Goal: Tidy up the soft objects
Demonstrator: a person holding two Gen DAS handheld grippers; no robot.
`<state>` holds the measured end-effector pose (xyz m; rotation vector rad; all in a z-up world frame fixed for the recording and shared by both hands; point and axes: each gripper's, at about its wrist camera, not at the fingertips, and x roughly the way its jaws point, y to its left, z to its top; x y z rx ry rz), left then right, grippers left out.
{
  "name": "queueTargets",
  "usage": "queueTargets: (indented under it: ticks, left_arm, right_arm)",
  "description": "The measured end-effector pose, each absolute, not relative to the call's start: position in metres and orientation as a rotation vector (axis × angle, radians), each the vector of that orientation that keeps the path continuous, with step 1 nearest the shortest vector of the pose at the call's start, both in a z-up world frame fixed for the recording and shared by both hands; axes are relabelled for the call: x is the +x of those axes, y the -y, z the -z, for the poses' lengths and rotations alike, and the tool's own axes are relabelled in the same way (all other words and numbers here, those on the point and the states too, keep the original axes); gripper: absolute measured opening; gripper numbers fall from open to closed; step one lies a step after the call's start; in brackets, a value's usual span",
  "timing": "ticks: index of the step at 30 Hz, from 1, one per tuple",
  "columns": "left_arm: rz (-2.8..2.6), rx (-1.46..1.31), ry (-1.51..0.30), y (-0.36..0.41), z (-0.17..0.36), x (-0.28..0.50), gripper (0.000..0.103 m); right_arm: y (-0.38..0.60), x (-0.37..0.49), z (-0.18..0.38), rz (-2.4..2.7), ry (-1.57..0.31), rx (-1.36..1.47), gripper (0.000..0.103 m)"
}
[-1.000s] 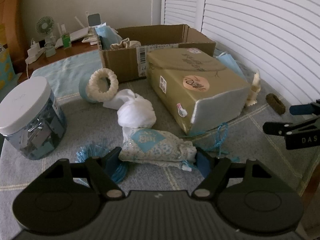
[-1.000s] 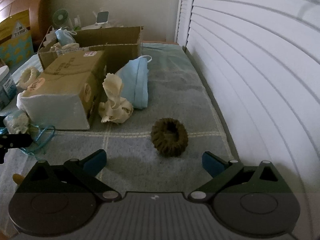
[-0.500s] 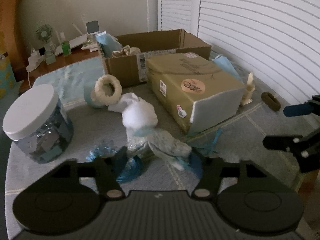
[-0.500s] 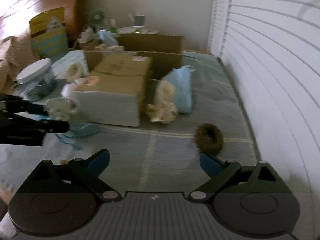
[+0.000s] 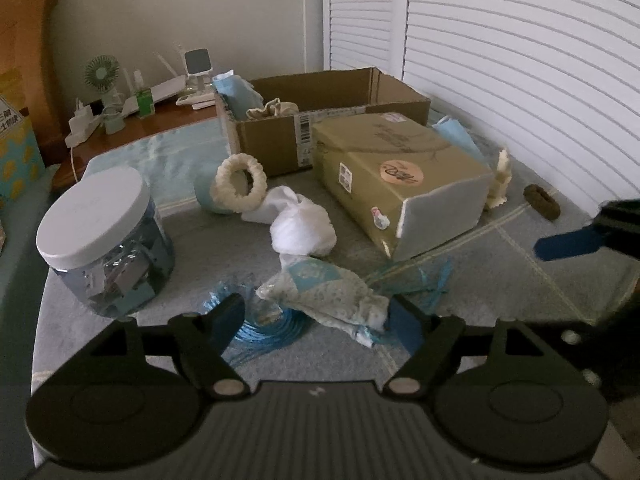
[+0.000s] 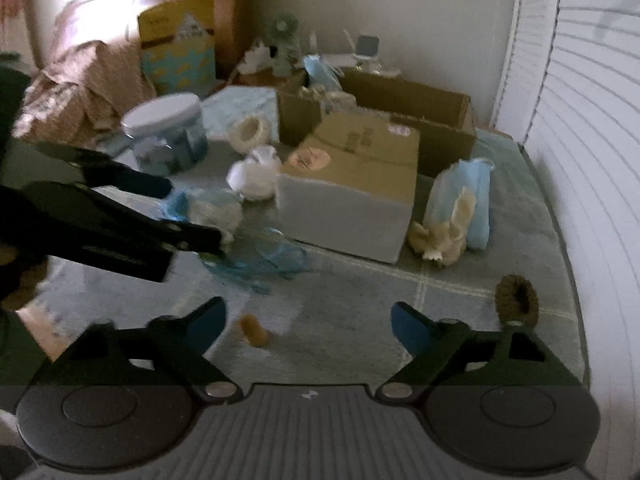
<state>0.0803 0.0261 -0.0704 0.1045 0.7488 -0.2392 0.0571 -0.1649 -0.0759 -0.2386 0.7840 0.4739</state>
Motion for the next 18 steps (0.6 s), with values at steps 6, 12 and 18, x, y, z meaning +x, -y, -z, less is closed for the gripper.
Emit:
queueTargets:
  ticks: [6,12,18]
  left_arm:
    - [0.257,0.102,-0.746,-0.029,0.069,0.075,0.079]
    - [0.267,0.105,-0.746,-0.030,0.069,0.075,0.079]
    - [0.279,0.121,-0.745,-0.030,0.070,0.075,0.080]
  right_arm:
    - [0.181,0.061,0.075,-0.403,-0.785,-0.218,0.080]
    - [0.187,0.058,0.072,-0.417,-0.779,-0.205,0.074]
    - [0.172,0.050,0.078,-0.518,-0.804,-0.209,0.063]
